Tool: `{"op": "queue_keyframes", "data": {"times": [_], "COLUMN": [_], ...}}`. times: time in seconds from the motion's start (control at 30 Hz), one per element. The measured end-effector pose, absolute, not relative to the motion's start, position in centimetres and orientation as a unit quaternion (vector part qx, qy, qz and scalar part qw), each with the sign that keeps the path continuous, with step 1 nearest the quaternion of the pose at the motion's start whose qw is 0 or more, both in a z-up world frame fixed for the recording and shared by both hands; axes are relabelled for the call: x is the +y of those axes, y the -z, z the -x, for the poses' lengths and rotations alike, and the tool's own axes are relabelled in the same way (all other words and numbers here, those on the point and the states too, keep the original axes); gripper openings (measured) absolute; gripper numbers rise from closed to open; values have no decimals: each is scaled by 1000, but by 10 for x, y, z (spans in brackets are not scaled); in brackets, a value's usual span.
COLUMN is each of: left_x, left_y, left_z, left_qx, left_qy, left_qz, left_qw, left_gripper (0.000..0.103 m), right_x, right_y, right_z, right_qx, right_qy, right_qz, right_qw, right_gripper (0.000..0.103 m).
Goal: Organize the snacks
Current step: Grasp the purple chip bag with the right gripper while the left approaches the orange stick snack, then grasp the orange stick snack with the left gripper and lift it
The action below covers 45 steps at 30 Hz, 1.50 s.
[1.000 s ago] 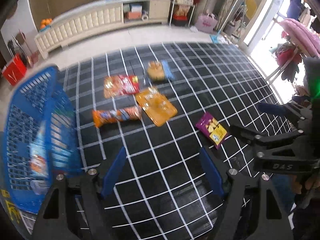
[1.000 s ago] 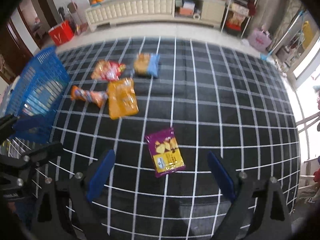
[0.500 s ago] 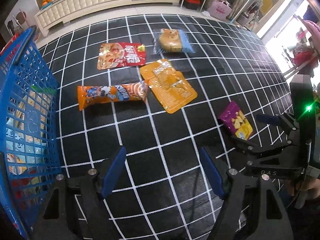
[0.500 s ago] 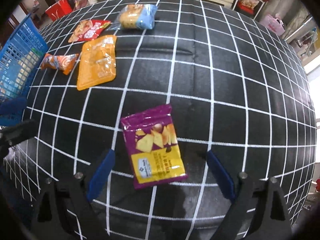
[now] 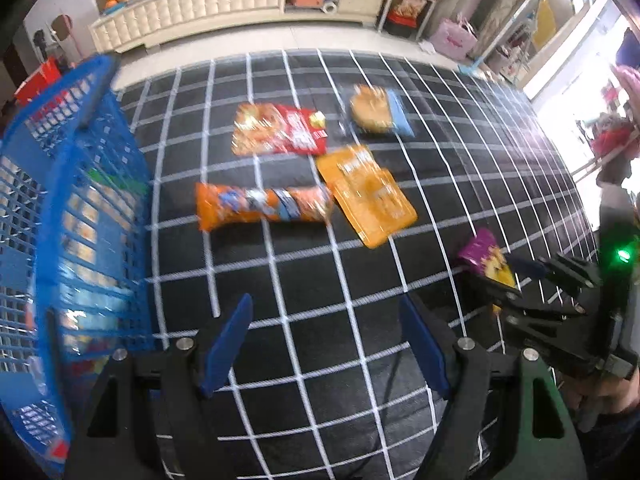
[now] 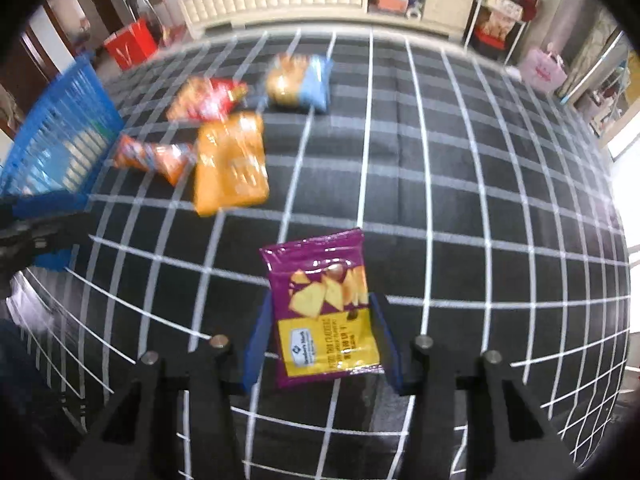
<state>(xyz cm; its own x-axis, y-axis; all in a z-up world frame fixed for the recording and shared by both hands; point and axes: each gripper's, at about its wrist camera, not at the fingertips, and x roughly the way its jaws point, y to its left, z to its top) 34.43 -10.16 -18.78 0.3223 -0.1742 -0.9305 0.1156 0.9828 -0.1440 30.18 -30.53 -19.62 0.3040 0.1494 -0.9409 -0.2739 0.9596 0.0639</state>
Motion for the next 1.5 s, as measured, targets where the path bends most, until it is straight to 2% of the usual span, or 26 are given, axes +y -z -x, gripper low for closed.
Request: {"op": "queue_keyframes", "data": {"times": [0.23,0.4,0.6,0.67,0.77,1.03,1.17,1.2,1.23,1.3,1.5], "left_x": [-91,-84,-76,-73,-68,-72,-75,-74,-73,-73,-78], "left_y": [190,207,227,234,242,248,249,249,250,251,247], "left_z": [-369,-386,-405,-409,-414,-428,-430,-428,-425,-418,-391], "left_qx": [590,591,572,572,576,567,579,582,585,591,600], "left_qy": [38,-13,-77,-95,-117,-142,-151,-149,-146,-136,-90], "left_qz": [103,190,247,255,266,239,219,214,209,198,180], "left_qw": [800,784,778,774,764,775,771,770,770,770,774], "left_gripper": [74,74,74,73,63,58,40,30,27,13,11], "right_x": [-308,-294,-283,-278,-274,-270,-272,-272,-273,-272,-268], "right_y": [162,174,190,194,199,207,205,205,204,201,186], "right_z": [-309,-337,-359,-365,-372,-375,-375,-374,-373,-371,-358], "right_qx": [537,540,545,545,546,549,551,551,552,552,546], "right_qy": [-150,-156,-172,-174,-175,-183,-186,-186,-187,-189,-187], "right_qz": [61,61,43,44,41,40,30,27,23,21,25], "right_qw": [828,825,819,819,818,815,813,813,812,812,817], "right_gripper": [53,53,53,53,53,53,53,53,53,53,53]}}
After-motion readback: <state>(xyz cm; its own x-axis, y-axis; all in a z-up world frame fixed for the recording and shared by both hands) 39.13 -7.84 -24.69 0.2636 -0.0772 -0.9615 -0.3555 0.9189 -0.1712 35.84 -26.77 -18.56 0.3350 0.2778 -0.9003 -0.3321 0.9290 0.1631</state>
